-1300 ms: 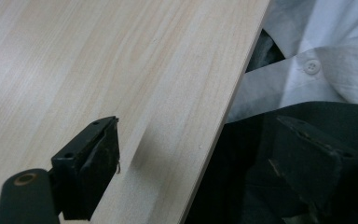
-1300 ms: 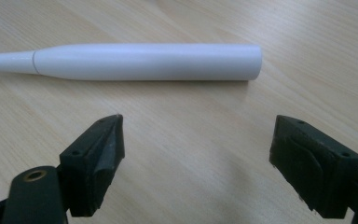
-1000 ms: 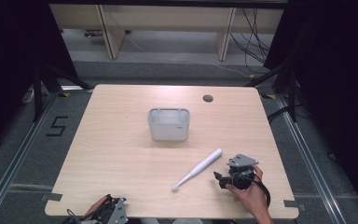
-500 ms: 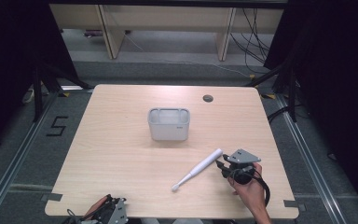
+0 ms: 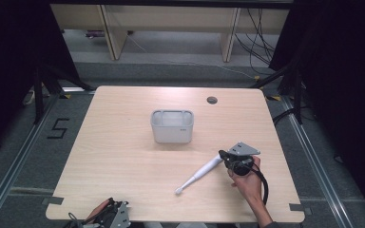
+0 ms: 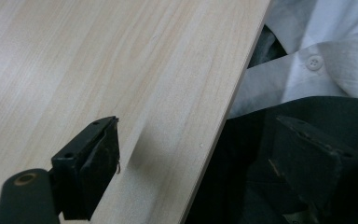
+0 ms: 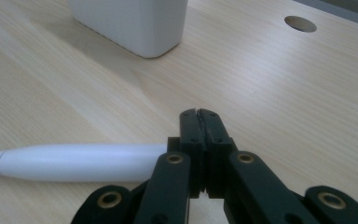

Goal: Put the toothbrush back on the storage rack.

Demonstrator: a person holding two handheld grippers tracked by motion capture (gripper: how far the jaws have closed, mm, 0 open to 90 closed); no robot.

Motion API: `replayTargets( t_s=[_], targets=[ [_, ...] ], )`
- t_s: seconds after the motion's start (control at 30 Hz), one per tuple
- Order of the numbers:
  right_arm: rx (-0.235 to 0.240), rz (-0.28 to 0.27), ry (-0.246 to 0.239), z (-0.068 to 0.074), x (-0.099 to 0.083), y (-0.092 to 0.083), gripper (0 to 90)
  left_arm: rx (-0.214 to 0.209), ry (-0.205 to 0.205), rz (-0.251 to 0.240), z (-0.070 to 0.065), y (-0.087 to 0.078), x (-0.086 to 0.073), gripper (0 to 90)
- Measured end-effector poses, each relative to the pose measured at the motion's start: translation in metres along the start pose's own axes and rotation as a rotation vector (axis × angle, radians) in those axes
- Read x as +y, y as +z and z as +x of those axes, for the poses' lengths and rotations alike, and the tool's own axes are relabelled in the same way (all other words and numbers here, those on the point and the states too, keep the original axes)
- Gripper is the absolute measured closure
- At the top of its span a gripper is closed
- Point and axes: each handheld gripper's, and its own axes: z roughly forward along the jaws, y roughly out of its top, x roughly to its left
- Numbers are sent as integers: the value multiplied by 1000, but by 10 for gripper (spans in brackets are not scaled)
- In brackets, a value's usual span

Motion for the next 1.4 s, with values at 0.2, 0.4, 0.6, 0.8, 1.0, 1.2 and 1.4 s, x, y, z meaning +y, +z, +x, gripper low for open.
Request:
replayTargets(
  t_s=[0.2, 0.4, 0.6, 0.8, 1.0, 1.2, 1.4],
  targets=[
    [1, 12, -27, -1, 5, 12, 899, -2, -2, -3, 0, 0, 0, 152],
    [2, 34, -17, -1, 8, 21, 898, -2, -2, 0, 0, 0, 0, 152],
    [-1, 71, -27, -6, 7, 29, 898, -3, -1, 0, 0, 0, 0, 152],
    [-2, 91, -25, -8, 6, 32, 896, -4, -1, 0, 0, 0, 0, 152],
    [-4, 105, -36, -9, 6, 31, 895, -4, -1, 1, 0, 0, 0, 152],
    [5, 126, -35, -8, 4, 31, 892, -5, 3, 3, 0, -1, 0, 152],
    [7, 161, -33, -2, 3, 28, 891, -6, 2, 2, 0, 0, 0, 152]
  ],
)
